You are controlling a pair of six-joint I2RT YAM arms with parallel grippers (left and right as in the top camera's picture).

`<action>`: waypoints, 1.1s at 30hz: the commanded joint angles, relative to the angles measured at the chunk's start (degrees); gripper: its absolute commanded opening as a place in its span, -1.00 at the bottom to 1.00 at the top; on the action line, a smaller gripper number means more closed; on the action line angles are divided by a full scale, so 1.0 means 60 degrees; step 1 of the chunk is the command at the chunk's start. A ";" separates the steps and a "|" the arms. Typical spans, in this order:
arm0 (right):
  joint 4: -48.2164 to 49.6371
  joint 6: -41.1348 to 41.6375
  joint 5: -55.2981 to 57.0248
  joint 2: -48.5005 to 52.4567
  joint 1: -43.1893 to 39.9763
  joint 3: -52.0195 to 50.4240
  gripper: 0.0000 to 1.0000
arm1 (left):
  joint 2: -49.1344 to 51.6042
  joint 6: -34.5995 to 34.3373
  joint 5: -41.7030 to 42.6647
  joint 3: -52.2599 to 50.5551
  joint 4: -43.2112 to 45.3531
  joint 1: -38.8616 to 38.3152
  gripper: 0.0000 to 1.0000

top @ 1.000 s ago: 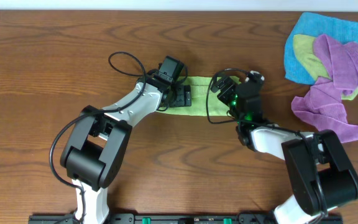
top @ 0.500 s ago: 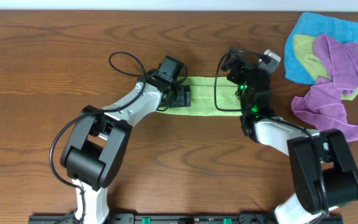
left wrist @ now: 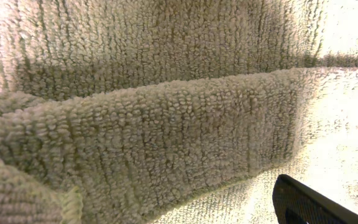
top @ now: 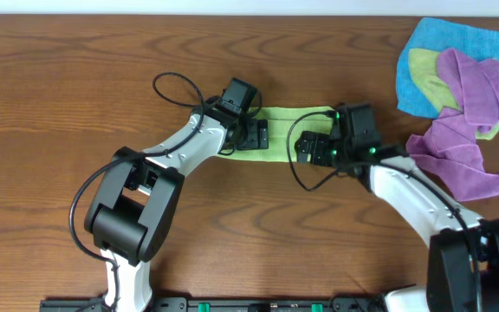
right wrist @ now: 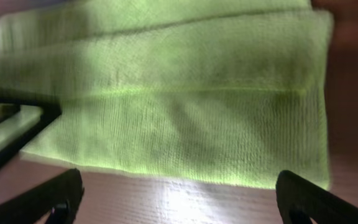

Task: Fold the cloth

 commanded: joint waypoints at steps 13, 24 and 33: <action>0.1734 -0.9493 0.4870 0.2255 0.0251 0.0780 0.98 | 0.0470 -0.0007 0.0175 -0.0211 -0.0262 0.0000 0.93; 0.2998 -1.0233 0.4823 0.2608 0.0342 0.0776 0.43 | 0.0470 0.0025 -0.0051 -0.0211 -0.0259 0.0000 0.96; 0.5388 -1.0007 0.4656 0.3184 0.0342 0.0776 0.51 | 0.0470 0.0029 -0.0047 -0.0211 -0.0270 -0.0007 0.96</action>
